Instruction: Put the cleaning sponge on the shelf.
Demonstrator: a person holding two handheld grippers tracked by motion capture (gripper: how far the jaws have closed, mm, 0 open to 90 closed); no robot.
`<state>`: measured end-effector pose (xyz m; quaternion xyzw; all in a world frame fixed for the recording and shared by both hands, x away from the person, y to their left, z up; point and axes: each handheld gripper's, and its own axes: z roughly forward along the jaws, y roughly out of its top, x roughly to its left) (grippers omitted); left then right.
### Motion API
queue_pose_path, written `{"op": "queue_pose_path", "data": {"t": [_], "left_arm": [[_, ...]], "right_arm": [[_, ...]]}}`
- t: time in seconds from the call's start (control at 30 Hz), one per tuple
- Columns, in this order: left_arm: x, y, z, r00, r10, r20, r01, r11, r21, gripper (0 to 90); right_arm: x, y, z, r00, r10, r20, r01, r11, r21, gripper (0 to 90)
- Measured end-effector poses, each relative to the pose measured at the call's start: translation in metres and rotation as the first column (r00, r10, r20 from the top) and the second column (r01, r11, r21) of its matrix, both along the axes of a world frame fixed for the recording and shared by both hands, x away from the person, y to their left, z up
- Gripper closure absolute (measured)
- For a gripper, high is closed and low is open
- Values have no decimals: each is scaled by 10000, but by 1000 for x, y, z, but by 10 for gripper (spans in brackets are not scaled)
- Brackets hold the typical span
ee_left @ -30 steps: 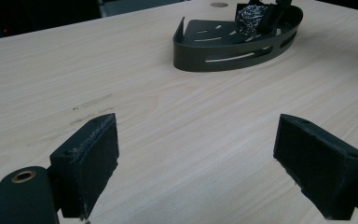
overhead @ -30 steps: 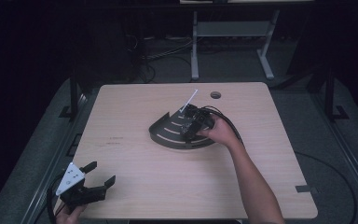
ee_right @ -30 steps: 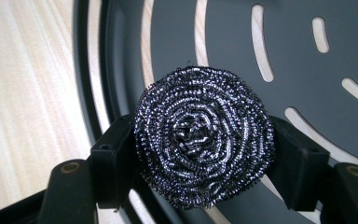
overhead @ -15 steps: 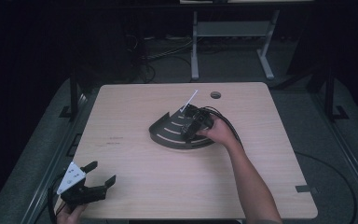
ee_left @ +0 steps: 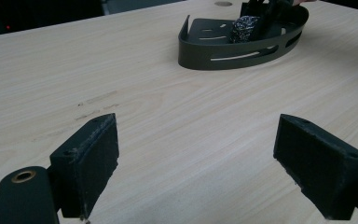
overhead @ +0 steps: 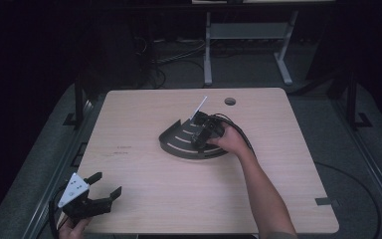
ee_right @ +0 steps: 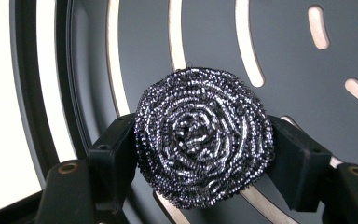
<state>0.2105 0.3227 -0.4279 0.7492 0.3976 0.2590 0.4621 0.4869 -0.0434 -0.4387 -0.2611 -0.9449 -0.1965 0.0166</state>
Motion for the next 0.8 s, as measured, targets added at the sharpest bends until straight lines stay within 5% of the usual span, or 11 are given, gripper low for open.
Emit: {"op": "queue_pose_path", "data": {"t": [0.8], "left_arm": [[-1, 1, 1, 10000, 59, 16, -58, 9999, -94, 133]], "right_arm": [[-3, 3, -1, 10000, 18, 67, -17, 9999, -139, 258]]}}
